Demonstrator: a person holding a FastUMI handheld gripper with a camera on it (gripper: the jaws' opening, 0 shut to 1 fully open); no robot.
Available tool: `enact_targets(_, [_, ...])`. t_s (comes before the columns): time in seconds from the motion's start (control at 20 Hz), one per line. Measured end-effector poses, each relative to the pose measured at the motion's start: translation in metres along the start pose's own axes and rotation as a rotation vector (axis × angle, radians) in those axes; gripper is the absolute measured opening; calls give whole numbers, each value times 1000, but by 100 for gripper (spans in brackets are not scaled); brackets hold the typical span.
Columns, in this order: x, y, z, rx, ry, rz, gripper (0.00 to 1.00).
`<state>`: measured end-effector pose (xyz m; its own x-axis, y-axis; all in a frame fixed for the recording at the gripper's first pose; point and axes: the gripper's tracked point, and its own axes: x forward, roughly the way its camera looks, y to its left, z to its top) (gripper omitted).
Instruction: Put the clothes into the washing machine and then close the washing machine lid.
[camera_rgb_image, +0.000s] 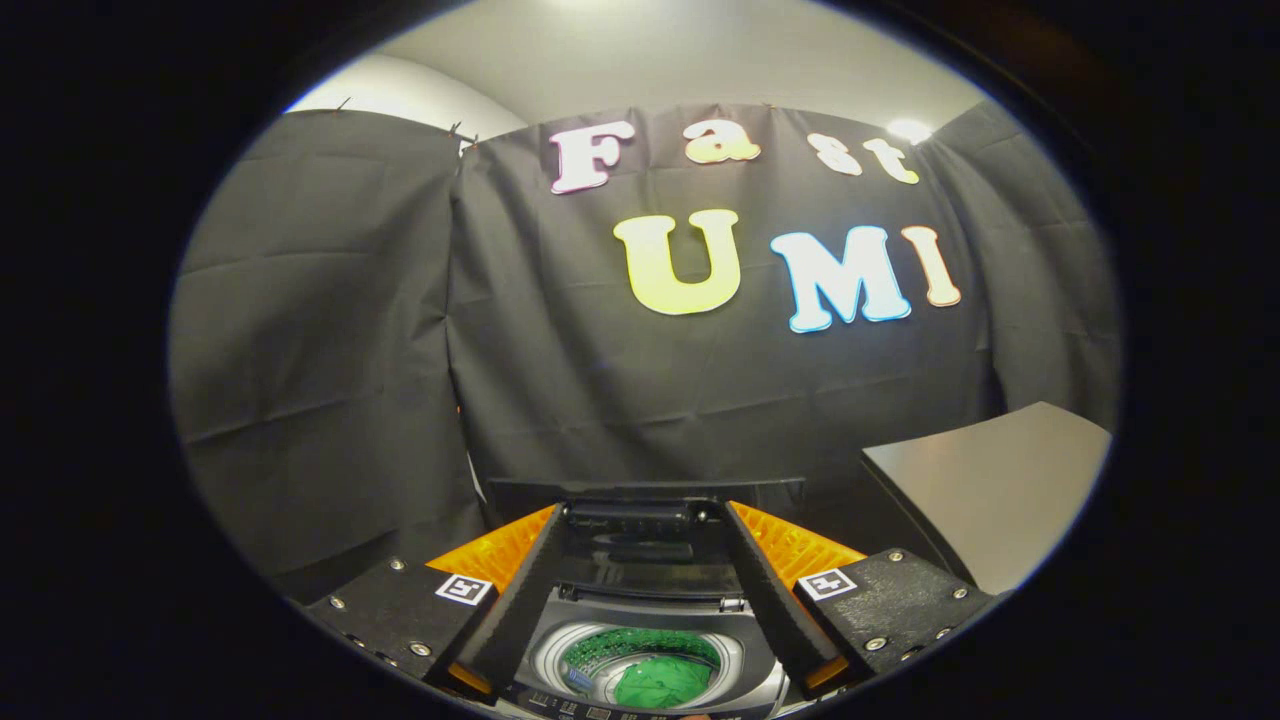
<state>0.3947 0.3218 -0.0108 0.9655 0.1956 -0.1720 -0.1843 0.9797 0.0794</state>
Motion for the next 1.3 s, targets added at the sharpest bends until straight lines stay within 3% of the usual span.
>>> enact_targets(0.4, [44,2,17,18,-3,-9,95])
enact_targets(1.3, [146,19,1,-21,60,-10,95])
